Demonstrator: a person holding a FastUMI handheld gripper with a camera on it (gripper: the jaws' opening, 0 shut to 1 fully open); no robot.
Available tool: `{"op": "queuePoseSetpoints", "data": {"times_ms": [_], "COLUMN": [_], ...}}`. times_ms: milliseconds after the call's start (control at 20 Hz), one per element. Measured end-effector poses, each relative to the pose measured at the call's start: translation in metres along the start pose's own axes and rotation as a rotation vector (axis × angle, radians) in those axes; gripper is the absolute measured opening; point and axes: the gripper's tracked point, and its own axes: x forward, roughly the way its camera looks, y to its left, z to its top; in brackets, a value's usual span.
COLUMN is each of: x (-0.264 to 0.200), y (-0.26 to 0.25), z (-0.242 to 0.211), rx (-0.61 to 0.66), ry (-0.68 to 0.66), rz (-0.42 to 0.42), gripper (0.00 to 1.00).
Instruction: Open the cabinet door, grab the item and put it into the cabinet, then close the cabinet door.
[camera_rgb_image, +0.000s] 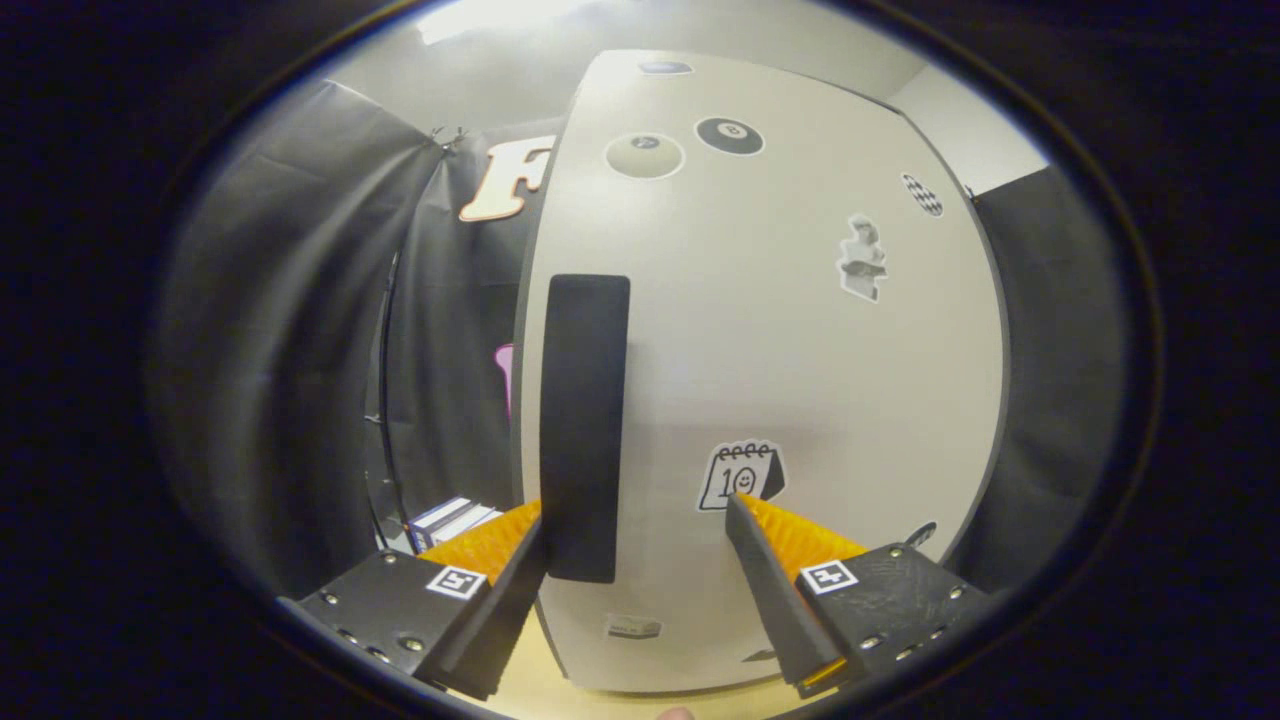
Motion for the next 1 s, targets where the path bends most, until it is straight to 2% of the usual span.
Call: {"op": "queuePoseSetpoints", "data": {"times_ms": [350,550,750,1000], "x": [0.008,0.001,-0.031,-0.098], "y": [0.004,0.008,0.008,0.003], "z": [-0.003,-0.006,0.003,0.011], "rx": [-0.001,0.037,0.031,0.016], "ry": [-0.004,0.017,-0.004,-0.007], "rz": [-0.030,-0.013,-0.005,-0.019], "gripper": [0.99,1.00,1.00,1.00]}}
